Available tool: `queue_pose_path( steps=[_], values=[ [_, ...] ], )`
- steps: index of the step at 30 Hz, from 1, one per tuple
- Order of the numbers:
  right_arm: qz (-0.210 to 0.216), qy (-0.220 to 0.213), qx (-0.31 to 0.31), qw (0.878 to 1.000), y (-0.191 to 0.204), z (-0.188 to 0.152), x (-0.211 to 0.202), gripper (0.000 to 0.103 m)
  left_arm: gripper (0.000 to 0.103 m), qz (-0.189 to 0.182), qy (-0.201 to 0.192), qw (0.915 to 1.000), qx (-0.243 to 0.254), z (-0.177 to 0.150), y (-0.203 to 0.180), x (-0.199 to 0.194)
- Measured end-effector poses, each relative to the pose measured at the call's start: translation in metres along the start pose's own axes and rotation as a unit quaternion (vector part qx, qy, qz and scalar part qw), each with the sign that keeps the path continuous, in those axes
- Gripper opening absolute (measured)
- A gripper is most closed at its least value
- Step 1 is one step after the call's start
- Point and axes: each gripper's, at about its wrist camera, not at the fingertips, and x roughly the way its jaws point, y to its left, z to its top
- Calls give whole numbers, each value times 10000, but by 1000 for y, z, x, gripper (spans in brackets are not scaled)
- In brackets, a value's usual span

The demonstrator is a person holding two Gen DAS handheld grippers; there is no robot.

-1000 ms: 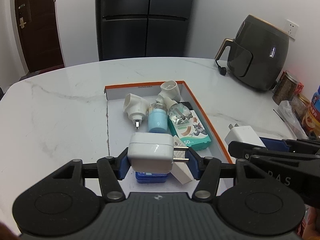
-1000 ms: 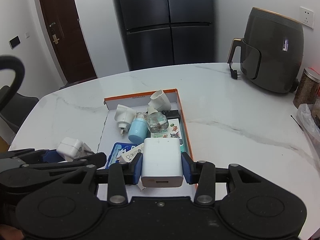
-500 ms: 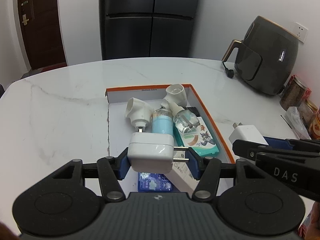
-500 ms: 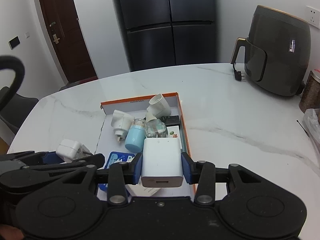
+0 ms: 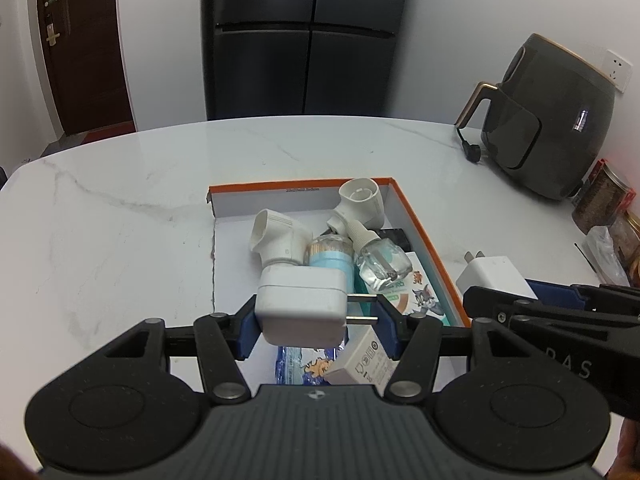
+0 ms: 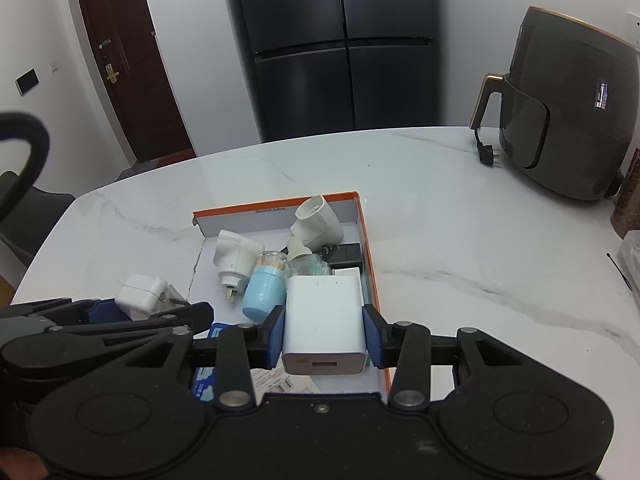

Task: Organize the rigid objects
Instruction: 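Lower the cube adapter and USB charger into the tray and open both grippers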

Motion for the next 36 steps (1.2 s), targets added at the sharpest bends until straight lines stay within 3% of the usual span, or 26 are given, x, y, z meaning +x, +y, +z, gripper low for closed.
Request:
queue_pose_path(
  steps=[13,14,15,21,26,29,36],
  values=[
    [61,180,-11,9998,-2,6,32,50,58,32,159,9999,-37,9,7,26],
    [67,189,-14,9998,-1,6,35,41,58,38,174,9998,-42,10,8,28],
    [86,188,-35,9998,0,7,37,40,58,45,192,9998,-52,11,9,30],
    [60,217,-14,9997,-4,10,48,41,58,-24,279,9996,-82,15,10,43],
    [4,72,212,9998,-19,5,36,56,59,-152,364,9992,13,17,3,55],
    [-38,17,330,9994,-27,3,27,59,57,-231,337,9991,107,19,-3,59],
    [-87,-110,415,9990,-31,-7,5,66,69,-366,298,9988,163,19,-6,55]
  ],
)
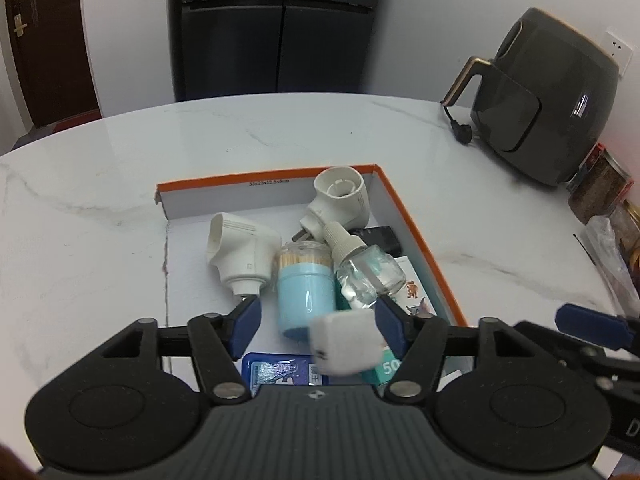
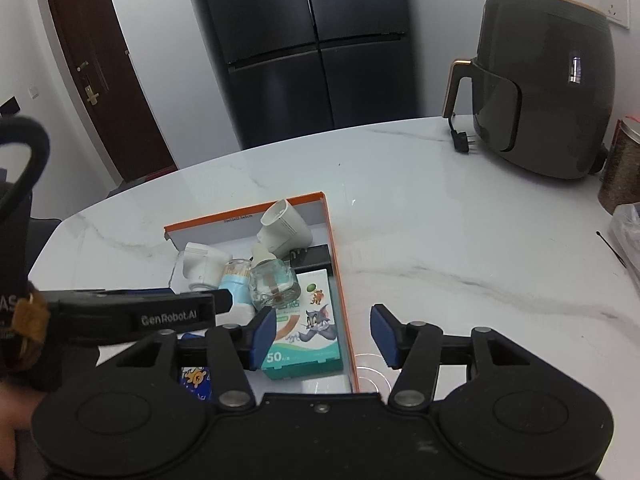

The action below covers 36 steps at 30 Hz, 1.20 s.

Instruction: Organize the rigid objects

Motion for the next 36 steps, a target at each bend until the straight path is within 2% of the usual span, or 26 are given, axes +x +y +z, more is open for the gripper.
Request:
queue_pose_path(
  steps=[2,4,8,13,16,21,26,36],
  values=[
    [14,-32,1,10000,-1,-3,-6,69,75,-5,-45,10000,-11,-2,0,-8],
    [58,-45,17,10000,-1,-6,-11,70,88,42,-69,10000,-19,-5,-1,-20],
    [95,-129,-35,9999,-3,-13,-28,77,103,435,-202,9988,-12,-15,-5,-53],
    [170,-104,-153,9997,-7,-28,-48,77,103,752,-281,9967,-149,-37,-13,-92],
    [193,-37,-257,9995,-10,-40,-59,78,103,727,-194,9967,-297,-54,-16,-102],
    [147,79,-360,9992,-13,-56,-69,79,103,737,1,9965,-401,-79,-23,-101],
    [147,191,-444,9987,-14,-67,-73,79,103,657,190,9960,-574,-88,-25,-98],
    [202,255,-461,9984,-16,-73,-76,80,103,804,143,9953,-516,-93,-32,-102]
  ],
)
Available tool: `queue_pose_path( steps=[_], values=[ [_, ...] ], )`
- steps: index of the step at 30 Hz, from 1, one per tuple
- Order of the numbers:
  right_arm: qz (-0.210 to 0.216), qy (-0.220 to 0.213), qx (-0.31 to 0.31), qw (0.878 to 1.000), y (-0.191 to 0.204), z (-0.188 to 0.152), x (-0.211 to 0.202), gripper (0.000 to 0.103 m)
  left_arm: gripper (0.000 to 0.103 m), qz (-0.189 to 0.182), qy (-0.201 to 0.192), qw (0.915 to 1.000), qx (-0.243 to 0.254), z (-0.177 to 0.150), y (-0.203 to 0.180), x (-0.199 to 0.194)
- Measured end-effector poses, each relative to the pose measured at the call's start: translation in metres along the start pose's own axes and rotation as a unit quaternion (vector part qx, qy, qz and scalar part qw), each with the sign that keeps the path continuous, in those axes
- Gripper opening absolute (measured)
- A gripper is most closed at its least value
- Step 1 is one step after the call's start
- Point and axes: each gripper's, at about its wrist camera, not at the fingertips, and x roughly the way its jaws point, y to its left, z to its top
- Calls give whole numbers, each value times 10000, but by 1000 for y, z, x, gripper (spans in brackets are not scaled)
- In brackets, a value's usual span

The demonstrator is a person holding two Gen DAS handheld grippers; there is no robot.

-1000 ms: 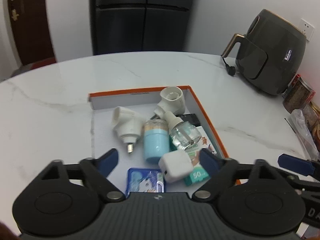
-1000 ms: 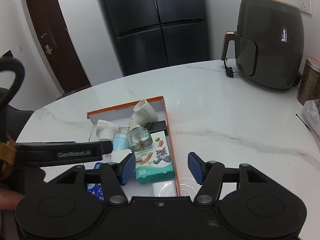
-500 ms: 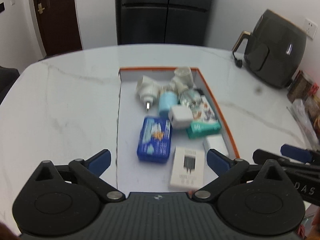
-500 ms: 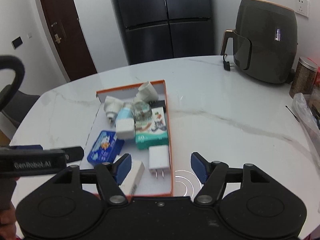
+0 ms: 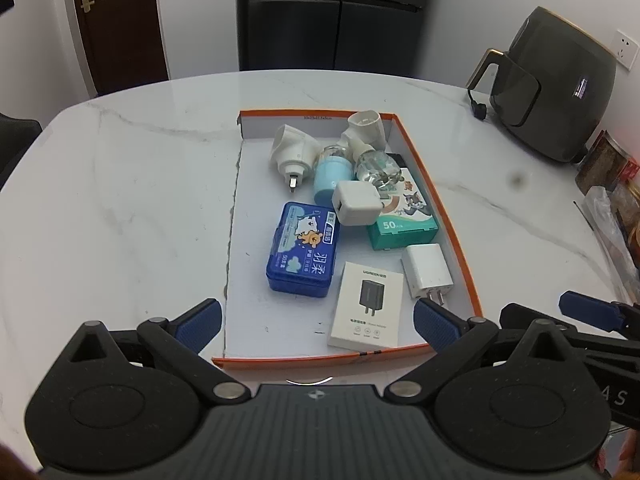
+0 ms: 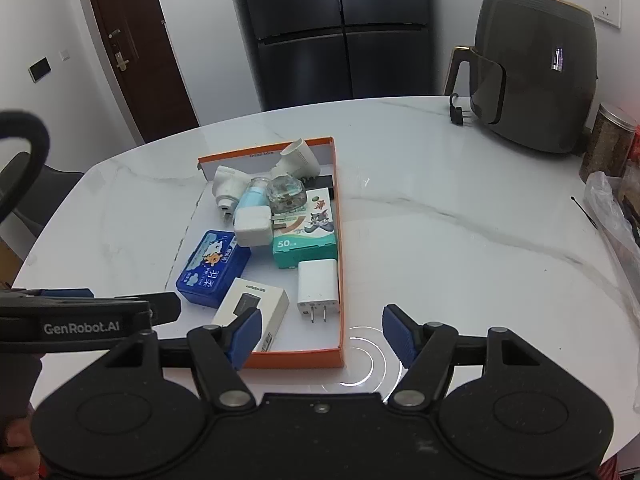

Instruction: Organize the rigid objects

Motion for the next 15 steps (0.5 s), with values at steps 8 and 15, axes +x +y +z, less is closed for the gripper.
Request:
queue_pose_path(
  steps=[8,15],
  values=[
    [-57,43,59,10000,-2,0,3,80,103,2,28,9999,134,2,-4,6],
    [-131,68,115,9998,-5,0,10,80,103,-130,78,9999,67,4,-3,13]
  ],
)
